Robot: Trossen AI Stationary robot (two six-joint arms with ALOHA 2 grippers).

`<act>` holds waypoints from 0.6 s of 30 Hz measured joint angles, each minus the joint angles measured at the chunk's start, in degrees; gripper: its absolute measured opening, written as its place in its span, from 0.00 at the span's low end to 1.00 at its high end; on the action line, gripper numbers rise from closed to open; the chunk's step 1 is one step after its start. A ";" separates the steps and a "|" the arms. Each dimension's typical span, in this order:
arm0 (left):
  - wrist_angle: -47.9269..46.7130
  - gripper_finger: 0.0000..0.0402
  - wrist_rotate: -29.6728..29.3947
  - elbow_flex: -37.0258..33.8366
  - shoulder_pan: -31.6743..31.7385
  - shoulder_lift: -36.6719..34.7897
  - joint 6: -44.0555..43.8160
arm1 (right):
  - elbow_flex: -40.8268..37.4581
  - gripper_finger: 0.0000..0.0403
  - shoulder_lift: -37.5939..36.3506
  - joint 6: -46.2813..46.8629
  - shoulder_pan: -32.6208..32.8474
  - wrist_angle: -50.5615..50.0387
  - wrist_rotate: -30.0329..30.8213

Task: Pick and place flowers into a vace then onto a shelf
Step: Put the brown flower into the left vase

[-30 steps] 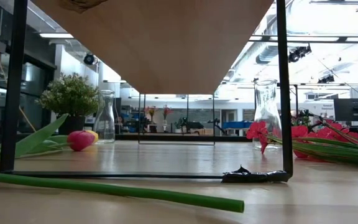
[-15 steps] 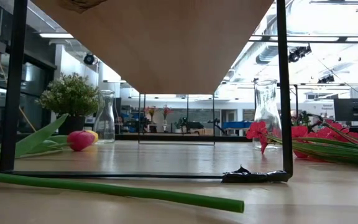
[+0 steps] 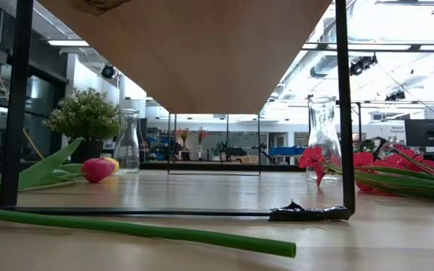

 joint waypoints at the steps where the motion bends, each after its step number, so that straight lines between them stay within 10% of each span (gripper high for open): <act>1: 0.44 0.08 -0.40 -0.43 -0.02 0.06 0.00 | 0.00 0.00 0.01 0.00 0.00 0.00 0.00; 18: 19.40 0.08 -7.83 -26.11 0.00 -7.42 -5.27 | 0.00 0.00 0.01 0.02 -0.01 -0.94 0.00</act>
